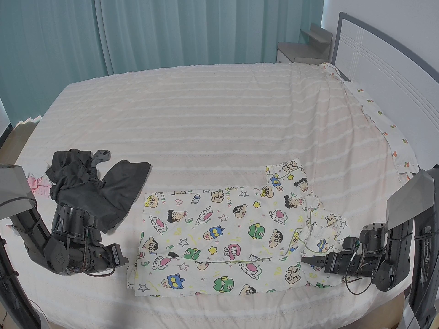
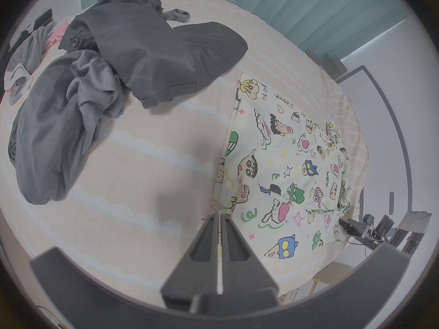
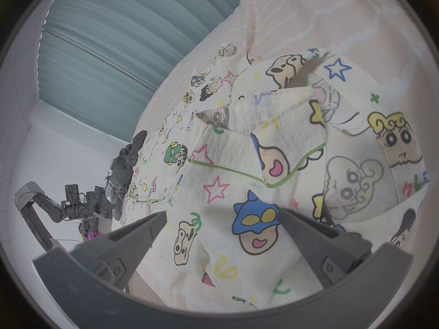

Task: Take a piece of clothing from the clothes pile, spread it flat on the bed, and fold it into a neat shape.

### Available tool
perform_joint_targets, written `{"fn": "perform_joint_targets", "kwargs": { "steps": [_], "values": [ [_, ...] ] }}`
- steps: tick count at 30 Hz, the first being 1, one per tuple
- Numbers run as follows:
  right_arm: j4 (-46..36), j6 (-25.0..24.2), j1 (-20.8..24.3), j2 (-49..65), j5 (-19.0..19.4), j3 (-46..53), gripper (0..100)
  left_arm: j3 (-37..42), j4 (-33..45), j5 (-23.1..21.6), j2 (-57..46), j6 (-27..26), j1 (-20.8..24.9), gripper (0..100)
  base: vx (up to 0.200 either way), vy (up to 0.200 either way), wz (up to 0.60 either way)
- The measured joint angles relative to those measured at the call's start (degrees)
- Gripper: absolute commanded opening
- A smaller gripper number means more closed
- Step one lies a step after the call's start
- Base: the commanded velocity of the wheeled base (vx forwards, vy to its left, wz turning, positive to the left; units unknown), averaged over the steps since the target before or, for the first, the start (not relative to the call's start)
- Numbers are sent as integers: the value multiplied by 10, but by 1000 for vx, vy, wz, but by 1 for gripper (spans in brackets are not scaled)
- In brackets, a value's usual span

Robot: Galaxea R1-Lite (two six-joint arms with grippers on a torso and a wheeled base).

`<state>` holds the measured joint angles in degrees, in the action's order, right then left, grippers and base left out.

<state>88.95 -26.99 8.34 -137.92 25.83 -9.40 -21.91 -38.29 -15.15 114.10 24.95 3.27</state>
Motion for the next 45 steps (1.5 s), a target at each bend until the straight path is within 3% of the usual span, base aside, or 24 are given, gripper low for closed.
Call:
{"fn": "perform_joint_targets", "kwargs": {
  "steps": [8, 9, 15, 19, 21, 23, 27, 33, 41, 45],
  "values": [
    [0, 0, 0, 1, 0, 4, 100, 1, -4, -1, -1, 4, -2, 0, 0, 0, 0],
    [0, 0, 0, 2, 0, 4, 100, 2, -4, -2, -1, 4, -2, 100, 0, 0, 0],
    [0, 0, 0, 12, 0, 11, 100, 9, -5, -34, -8, 36, -2, 100, 0, 0, 0],
    [0, 7, 1, 34, -4, 20, 100, 21, -5, -123, -23, 76, -4, 100, 0, 0, 0],
    [0, 14, 1, 56, -14, 27, 100, 32, -5, -189, -34, 91, -10, 100, 0, 0, 0],
    [0, 20, 0, 80, -27, 33, 100, 46, -9, -249, -42, 95, -20, 100, 0, 0, 0],
    [0, 35, -6, 128, -60, 38, 100, 85, -40, -323, -54, 77, -50, 100, 0, 0, 0],
    [0, 60, -23, 155, -80, 18, 100, 136, -96, -343, -55, 38, -78, 100, 0, 0, 0],
    [0, 148, -30, 93, -118, -20, 100, 165, -135, -347, -41, 21, -86, 100, 0, 0, 0],
    [0, 161, -35, 60, -125, -46, 100, 170, -138, -347, -36, 17, -86, 100, 0, 0, 0]
  ]
}}
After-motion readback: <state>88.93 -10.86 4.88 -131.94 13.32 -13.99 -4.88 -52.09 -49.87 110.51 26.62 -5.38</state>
